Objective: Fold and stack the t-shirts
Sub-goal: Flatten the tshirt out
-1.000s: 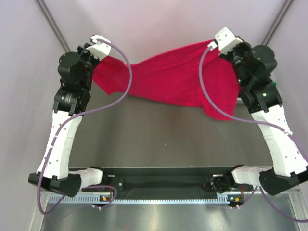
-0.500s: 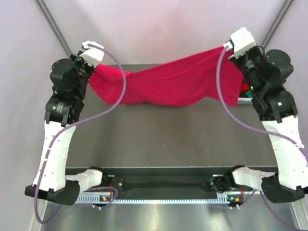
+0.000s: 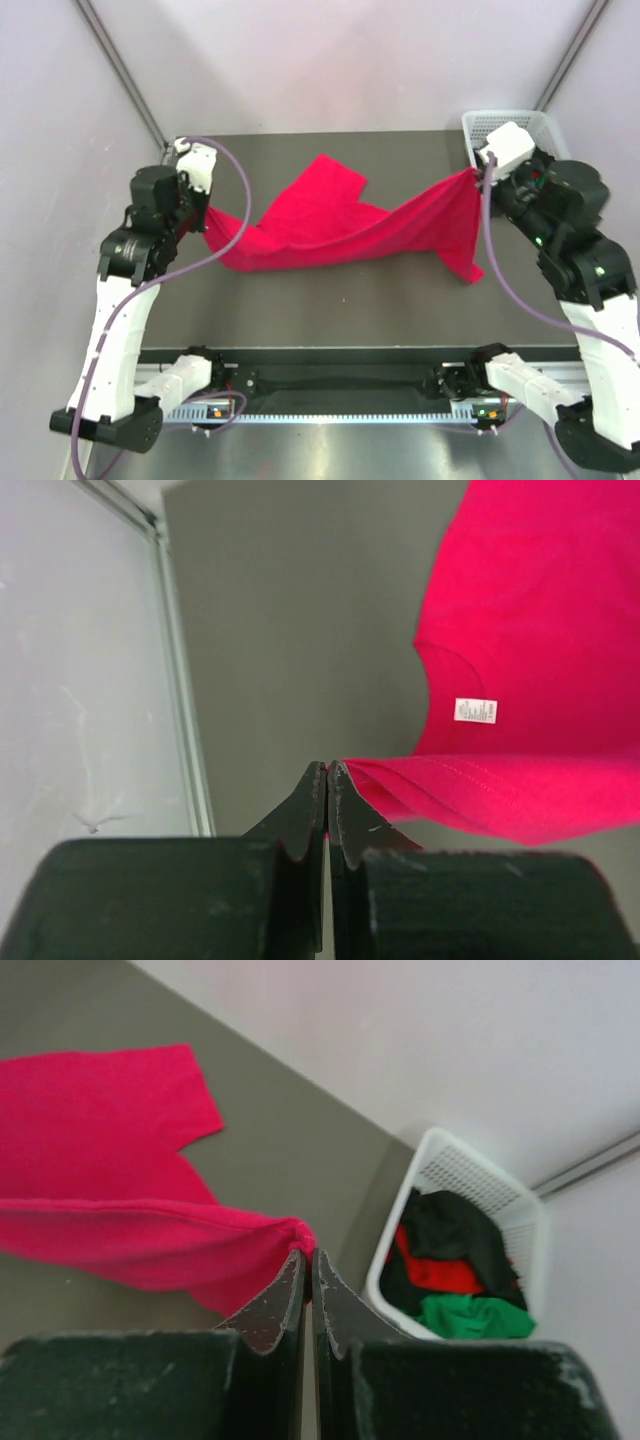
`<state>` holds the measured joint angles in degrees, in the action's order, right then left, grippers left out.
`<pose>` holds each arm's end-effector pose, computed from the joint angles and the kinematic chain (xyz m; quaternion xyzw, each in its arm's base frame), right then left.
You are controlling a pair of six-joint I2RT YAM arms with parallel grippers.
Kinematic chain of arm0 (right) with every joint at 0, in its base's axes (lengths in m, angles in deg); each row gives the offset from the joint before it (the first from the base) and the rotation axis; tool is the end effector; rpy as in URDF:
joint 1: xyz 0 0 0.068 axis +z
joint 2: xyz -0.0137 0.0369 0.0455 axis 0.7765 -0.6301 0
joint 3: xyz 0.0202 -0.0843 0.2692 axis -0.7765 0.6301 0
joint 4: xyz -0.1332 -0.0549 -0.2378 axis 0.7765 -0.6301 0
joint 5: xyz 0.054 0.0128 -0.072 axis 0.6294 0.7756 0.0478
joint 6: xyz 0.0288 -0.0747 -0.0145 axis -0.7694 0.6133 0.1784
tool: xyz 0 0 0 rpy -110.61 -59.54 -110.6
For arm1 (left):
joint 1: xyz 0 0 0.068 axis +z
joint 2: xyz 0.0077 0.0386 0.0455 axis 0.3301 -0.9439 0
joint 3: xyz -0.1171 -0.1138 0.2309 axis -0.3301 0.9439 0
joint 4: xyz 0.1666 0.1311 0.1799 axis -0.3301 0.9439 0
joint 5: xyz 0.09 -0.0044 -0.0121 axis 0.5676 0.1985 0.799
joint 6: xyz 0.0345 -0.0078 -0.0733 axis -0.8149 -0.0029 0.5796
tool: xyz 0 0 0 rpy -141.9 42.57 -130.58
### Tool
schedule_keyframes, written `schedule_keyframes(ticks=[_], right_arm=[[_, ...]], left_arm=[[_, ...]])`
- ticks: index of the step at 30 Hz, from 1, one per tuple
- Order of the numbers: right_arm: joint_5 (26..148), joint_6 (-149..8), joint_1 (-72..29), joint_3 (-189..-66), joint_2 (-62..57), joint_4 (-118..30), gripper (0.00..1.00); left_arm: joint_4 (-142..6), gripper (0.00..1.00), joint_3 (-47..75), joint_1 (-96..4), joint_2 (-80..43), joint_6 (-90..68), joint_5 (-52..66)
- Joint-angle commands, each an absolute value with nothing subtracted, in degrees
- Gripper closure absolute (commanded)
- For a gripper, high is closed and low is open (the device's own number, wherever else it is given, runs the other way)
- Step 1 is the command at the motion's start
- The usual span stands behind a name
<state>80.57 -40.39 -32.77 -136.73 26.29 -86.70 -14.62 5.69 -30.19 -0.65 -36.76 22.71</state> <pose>0.1763 0.0590 0.4945 -0.2792 0.7190 -0.0241 0.6361 0.2178 -0.0328 0.4336 0.1551 0.8450 0.0691 0.5072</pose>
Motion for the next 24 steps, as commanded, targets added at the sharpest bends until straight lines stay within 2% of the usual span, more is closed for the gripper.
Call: schedule_keyframes(ticks=[1,5,9,14,18,20,24], right_arm=[[82.9,-44.2,-33.6,-135.0,20.9,-83.6,1.0],[81.6,-42.1,-34.2,-135.2,13.0,-77.2,1.0],[82.8,-40.7,-35.4,-141.6,1.9,-70.6,1.0],[82.4,-42.3,-39.8,-166.3,-19.9,-69.5,1.0],[80.9,-42.2,-41.5,-188.9,-33.0,-69.8,1.0],[80.6,-41.7,-41.7,-195.1,-34.2,-65.7,1.0],[80.3,-41.5,-41.6,-185.8,-23.2,-54.3,1.0]], left_arm=[[-19.1,1.0,6.4,-29.5,-5.7,-34.8,23.3],[-25.5,1.0,2.5,-26.5,-15.1,-37.7,23.8],[-29.7,1.0,-10.0,-21.7,-28.2,-38.6,21.8],[-27.7,1.0,-32.7,-18.0,-47.2,-36.2,19.6],[-30.5,1.0,-51.8,-18.2,-54.5,-36.4,19.1],[-37.6,1.0,-55.3,-18.2,-53.4,-36.4,18.5],[-48.9,1.0,-54.9,-18.7,-46.3,-36.9,15.4]])
